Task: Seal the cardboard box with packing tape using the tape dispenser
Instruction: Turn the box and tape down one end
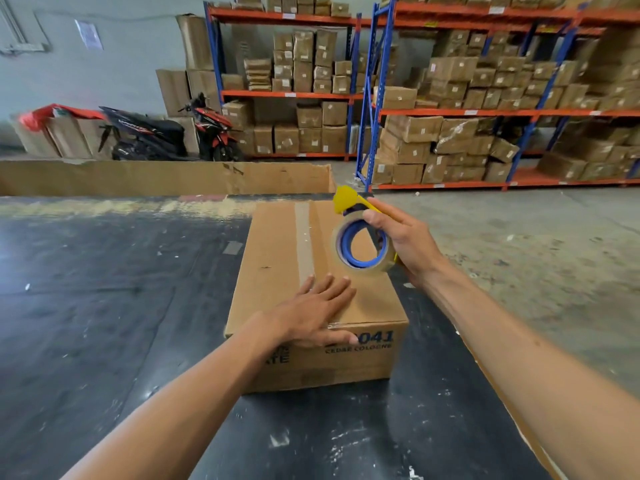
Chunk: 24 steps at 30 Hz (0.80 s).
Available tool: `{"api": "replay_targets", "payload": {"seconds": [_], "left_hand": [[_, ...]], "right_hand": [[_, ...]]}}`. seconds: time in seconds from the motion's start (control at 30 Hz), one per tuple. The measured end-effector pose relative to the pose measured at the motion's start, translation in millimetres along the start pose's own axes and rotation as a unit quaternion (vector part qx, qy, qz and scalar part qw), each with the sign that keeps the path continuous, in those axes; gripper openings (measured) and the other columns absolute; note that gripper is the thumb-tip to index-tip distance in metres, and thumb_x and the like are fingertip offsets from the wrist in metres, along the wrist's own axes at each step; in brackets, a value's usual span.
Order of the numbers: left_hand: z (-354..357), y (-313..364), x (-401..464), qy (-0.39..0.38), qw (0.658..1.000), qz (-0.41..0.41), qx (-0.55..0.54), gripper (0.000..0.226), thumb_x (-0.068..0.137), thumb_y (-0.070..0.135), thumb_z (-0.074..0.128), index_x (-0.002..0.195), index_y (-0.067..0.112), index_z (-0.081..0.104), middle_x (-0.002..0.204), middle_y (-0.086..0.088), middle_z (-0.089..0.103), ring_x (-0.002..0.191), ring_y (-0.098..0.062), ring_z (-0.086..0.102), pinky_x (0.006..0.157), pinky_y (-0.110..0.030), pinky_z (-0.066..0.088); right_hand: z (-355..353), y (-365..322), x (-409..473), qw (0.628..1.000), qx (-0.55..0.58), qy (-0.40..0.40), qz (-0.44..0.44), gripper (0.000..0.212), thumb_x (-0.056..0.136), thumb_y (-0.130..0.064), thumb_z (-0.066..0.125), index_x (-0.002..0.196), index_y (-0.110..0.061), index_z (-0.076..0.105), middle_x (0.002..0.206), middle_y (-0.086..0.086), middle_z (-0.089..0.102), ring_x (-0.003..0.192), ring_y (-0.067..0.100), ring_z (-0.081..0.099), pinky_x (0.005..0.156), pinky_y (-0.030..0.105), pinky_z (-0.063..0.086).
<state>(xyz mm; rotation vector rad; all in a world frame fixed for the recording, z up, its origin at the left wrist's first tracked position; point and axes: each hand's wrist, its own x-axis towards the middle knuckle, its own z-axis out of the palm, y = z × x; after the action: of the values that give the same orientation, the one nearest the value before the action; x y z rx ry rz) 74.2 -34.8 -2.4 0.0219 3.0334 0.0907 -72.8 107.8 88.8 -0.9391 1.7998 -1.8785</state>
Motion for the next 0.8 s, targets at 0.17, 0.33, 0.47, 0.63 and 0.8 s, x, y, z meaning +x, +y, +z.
{"api": "replay_targets", "payload": {"seconds": [0.17,0.33,0.47,0.63,0.8], "left_hand": [[1,-2,-9,0.009,1.000,0.016,-0.006,0.099,0.088,0.080,0.035,0.160,0.022,-0.001,0.168,-0.002,-0.004,0.153,-0.027,-0.008,0.123,-0.051,-0.004],[8,-1,-8,0.036,0.999,0.006,-0.003,0.100,0.085,0.084,0.032,0.160,0.022,0.008,0.168,0.000,0.011,0.154,-0.026,0.001,0.123,-0.052,-0.001],[10,0,-6,0.046,0.998,-0.004,-0.035,0.097,0.083,0.085,0.034,0.158,0.026,0.017,0.166,0.001,0.015,0.154,-0.024,0.003,0.123,-0.054,0.000],[13,-6,-3,0.052,0.998,0.000,-0.046,0.099,0.081,0.087,0.035,0.159,0.028,0.016,0.168,0.004,0.010,0.154,-0.027,0.001,0.123,-0.051,-0.001],[13,-6,-2,0.062,0.997,-0.002,-0.034,0.100,0.080,0.087,0.036,0.159,0.029,0.015,0.168,0.006,0.012,0.154,-0.027,0.003,0.124,-0.049,0.000]], "right_hand": [[23,-8,-24,0.998,0.047,0.019,0.026,0.043,0.087,-0.030,0.072,0.129,-0.021,0.066,0.109,0.001,0.074,0.079,0.003,0.064,0.072,0.022,0.046],[28,-20,-61,0.998,0.042,0.041,0.031,0.046,0.078,-0.045,0.071,0.121,-0.027,0.071,0.104,-0.001,0.074,0.081,0.005,0.061,0.070,0.024,0.044],[18,-28,-90,0.998,0.019,0.045,0.035,0.051,0.076,-0.051,0.068,0.122,-0.028,0.070,0.111,0.002,0.073,0.088,0.014,0.063,0.075,0.031,0.046],[9,-36,-119,0.998,-0.007,0.043,0.037,0.049,0.077,-0.052,0.064,0.121,-0.032,0.070,0.115,-0.003,0.073,0.103,0.011,0.068,0.083,0.031,0.050],[2,-33,-133,0.998,-0.019,0.049,0.018,0.038,0.084,-0.028,0.072,0.122,-0.026,0.070,0.112,-0.004,0.075,0.104,0.013,0.069,0.093,0.035,0.052]]}}
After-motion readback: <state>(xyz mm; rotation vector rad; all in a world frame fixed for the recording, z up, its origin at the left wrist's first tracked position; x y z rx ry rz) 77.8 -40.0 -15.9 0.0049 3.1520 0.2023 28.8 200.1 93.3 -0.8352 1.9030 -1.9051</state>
